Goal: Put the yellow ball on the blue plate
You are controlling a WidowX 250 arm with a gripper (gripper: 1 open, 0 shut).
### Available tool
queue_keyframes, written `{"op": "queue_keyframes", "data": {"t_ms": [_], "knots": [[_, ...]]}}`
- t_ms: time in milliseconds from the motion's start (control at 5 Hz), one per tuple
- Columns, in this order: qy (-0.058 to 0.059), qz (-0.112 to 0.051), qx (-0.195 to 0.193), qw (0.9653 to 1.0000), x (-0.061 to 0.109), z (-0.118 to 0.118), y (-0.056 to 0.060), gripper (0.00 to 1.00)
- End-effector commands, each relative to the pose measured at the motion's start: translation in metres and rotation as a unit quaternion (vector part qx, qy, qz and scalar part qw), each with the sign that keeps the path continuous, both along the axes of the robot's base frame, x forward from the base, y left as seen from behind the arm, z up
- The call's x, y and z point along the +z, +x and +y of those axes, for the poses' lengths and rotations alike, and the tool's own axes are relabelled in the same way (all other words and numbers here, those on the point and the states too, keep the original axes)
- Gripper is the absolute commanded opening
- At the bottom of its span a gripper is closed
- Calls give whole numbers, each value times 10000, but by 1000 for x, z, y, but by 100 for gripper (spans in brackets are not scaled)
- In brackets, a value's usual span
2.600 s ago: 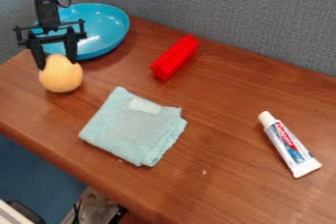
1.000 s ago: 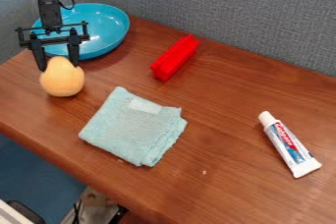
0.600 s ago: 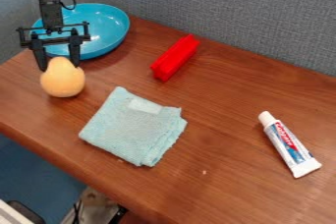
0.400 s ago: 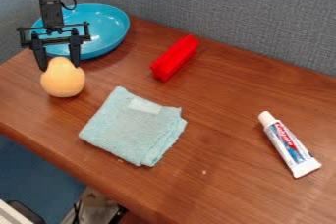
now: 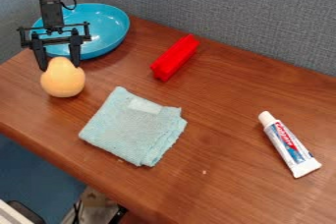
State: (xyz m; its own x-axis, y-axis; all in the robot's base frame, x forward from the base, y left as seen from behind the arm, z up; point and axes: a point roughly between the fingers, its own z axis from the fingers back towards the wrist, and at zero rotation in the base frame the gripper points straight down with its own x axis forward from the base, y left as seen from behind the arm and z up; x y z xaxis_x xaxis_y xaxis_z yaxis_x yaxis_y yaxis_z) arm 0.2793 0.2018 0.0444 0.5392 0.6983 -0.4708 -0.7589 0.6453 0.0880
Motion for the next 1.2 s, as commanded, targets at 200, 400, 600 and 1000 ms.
{"op": "queue_keyframes", "data": {"t_ms": [200, 400, 600, 1000], "knots": [[-30, -121, -119, 9999, 4, -6, 8, 0], [-53, -119, -136, 9998, 3, -6, 9, 0], [-74, -117, -151, 9998, 2, -7, 9, 0], [-116, -113, -186, 9997, 0, -7, 11, 0]]}}
